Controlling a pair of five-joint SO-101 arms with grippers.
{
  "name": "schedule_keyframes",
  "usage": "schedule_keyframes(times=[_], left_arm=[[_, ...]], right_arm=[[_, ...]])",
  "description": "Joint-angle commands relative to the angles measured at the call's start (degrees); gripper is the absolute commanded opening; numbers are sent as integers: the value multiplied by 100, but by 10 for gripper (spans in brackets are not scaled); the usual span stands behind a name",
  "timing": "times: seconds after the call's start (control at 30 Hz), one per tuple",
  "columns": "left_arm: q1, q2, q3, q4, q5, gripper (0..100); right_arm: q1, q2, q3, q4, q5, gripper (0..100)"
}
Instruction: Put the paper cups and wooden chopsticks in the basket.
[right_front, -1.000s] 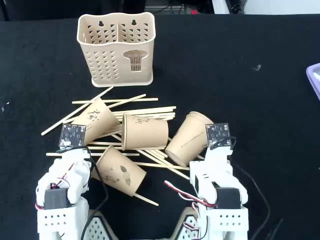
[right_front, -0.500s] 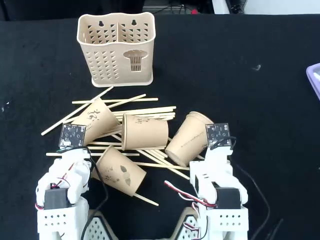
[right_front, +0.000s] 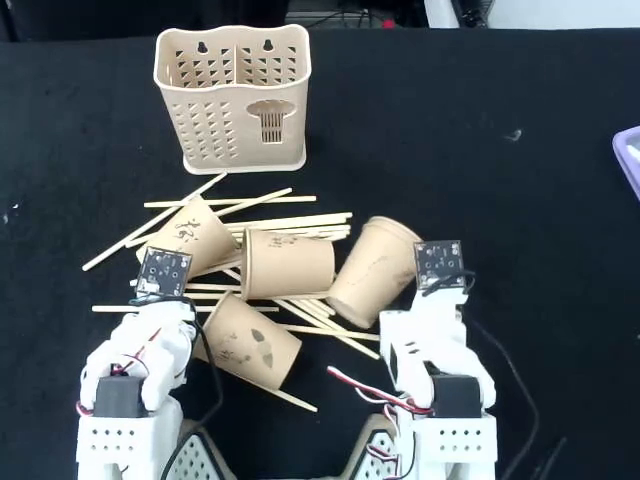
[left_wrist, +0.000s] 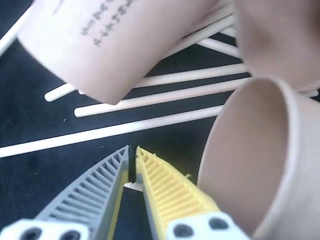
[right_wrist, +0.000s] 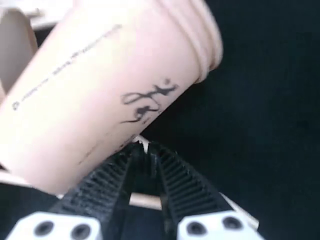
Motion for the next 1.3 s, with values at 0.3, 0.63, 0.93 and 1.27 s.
schedule_keyframes(times=[0.3,0.63,0.93,1.27], left_arm=[[40,9,-4,-35,-88,30],[-822,9,-2185,-35,-132,87],[-2738,26,-3468,-211,246,306],[-2897,53,-3609,-563,1284,306]], right_arm=[[-35,-532,-453,-677,484,40],[-79,-532,-1851,-677,2488,40],[-88,-532,-3029,-308,2013,265],[-88,-497,-4593,-35,1284,243]])
